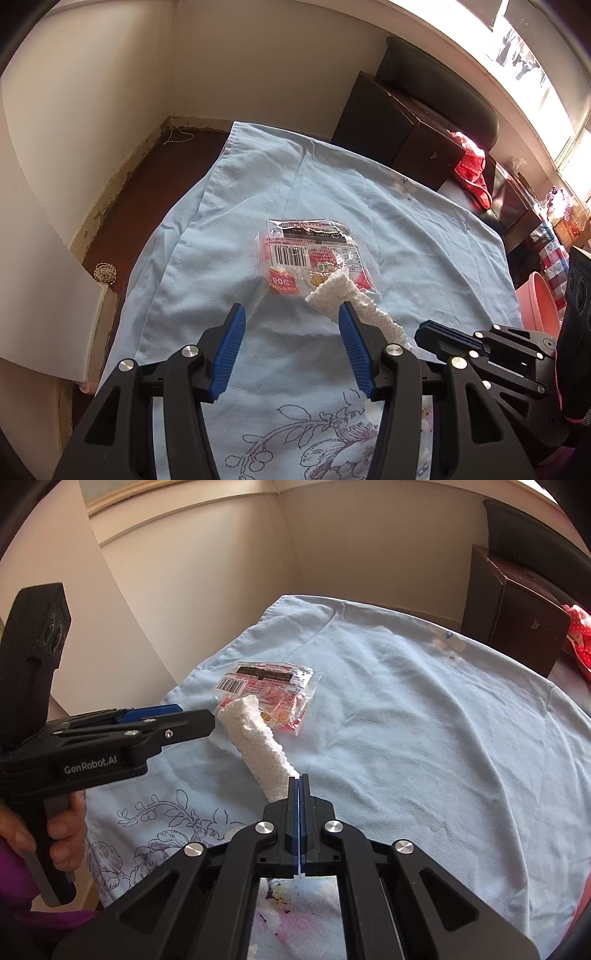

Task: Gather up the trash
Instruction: 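Grasp the clear snack wrapper with the left tool while the right tool grasps the white foam strip, then carry the snack wrapper and foam strip over the pink basin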

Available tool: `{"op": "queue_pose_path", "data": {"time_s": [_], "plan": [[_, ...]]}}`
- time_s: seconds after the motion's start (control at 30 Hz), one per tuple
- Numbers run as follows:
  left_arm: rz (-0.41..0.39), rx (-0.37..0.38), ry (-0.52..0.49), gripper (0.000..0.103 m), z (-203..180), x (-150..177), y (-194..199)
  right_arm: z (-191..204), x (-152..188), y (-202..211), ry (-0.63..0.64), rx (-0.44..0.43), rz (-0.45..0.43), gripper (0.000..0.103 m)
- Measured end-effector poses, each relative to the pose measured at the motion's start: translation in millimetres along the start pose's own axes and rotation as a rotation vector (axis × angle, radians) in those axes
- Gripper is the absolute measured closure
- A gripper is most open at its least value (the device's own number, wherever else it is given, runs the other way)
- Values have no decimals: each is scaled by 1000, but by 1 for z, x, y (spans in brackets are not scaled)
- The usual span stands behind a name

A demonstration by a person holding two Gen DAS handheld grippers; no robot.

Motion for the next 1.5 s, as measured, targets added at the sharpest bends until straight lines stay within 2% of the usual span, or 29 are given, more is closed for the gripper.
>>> {"op": "queue_pose_path", "data": {"time_s": [0.17, 0.23, 0.3, 0.33, 0.37, 0.5, 0.6, 0.63, 0.67, 0.7, 0.73, 0.83, 1.2, 1.5], "plan": [[2, 28, 80, 51, 8, -18, -10, -3, -1, 6, -51, -61, -8, 102], [-1, 43, 109, 51, 10, -27, -12, 3, -4, 0, -49, -83, 14, 102], [-3, 51, 122, 51, 10, -35, -13, 9, -7, -6, -24, -77, 27, 90], [-2, 48, 122, 51, 10, -38, -16, 13, -8, -10, -3, -74, 33, 73], [2, 36, 124, 51, 10, -41, -19, 17, -9, -14, 19, -63, 38, 64], [25, 15, 125, 51, 8, -44, -35, 23, -11, -29, 70, -28, 55, 63], [44, 35, 113, 58, 1, -40, -42, 23, -10, -37, 95, -24, 76, 63], [49, 40, 109, 66, -1, -38, -43, 22, -9, -38, 98, -23, 83, 64], [55, 47, 100, 79, -4, -36, -45, 22, -8, -38, 98, -27, 83, 64], [59, 51, 93, 84, -7, -34, -46, 21, -7, -37, 99, -26, 76, 67], [58, 52, 89, 89, -9, -33, -46, 20, -7, -37, 100, -18, 74, 72], [46, 65, 81, 97, -14, -30, -44, 16, -5, -34, 89, -10, 65, 73], [-18, 111, 34, 100, -40, -27, -15, -5, 8, 5, 12, 87, 18, 74], [-42, 175, -44, 100, -86, -16, 3, -47, 41, 47, -129, 178, 10, 74]]}}
Point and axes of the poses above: each gripper's, at about its wrist camera, not at the fingertips, and y roughly against the way its jaws point, z to its left, x to its underside, the point moved 4 cm from there along -y, roughly the way its jaws point, and after that the axes turned 8 degrees about y, right-handed, at the moved point
